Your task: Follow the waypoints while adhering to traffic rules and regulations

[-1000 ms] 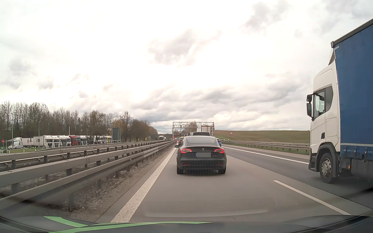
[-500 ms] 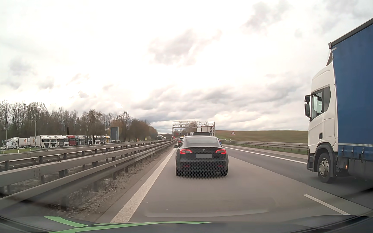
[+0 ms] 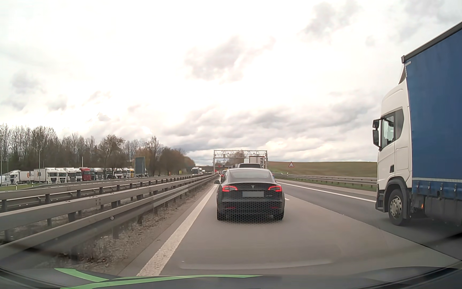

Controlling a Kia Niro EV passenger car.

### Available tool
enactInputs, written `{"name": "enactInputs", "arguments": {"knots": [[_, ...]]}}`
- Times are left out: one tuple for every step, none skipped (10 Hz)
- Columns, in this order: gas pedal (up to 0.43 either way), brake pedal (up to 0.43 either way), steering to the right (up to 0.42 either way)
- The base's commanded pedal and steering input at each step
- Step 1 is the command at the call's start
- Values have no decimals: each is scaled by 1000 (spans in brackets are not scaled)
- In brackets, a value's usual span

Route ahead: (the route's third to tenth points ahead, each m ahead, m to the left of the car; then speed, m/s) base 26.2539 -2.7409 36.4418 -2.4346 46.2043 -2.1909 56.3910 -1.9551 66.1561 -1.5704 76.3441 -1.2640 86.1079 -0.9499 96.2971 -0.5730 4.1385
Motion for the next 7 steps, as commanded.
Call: {"name": "enactInputs", "arguments": {"knots": [[0,98,-4],[0,104,-4],[0,104,-4],[0,98,-4],[0,98,-4],[0,98,-4],[0,98,-4]]}}
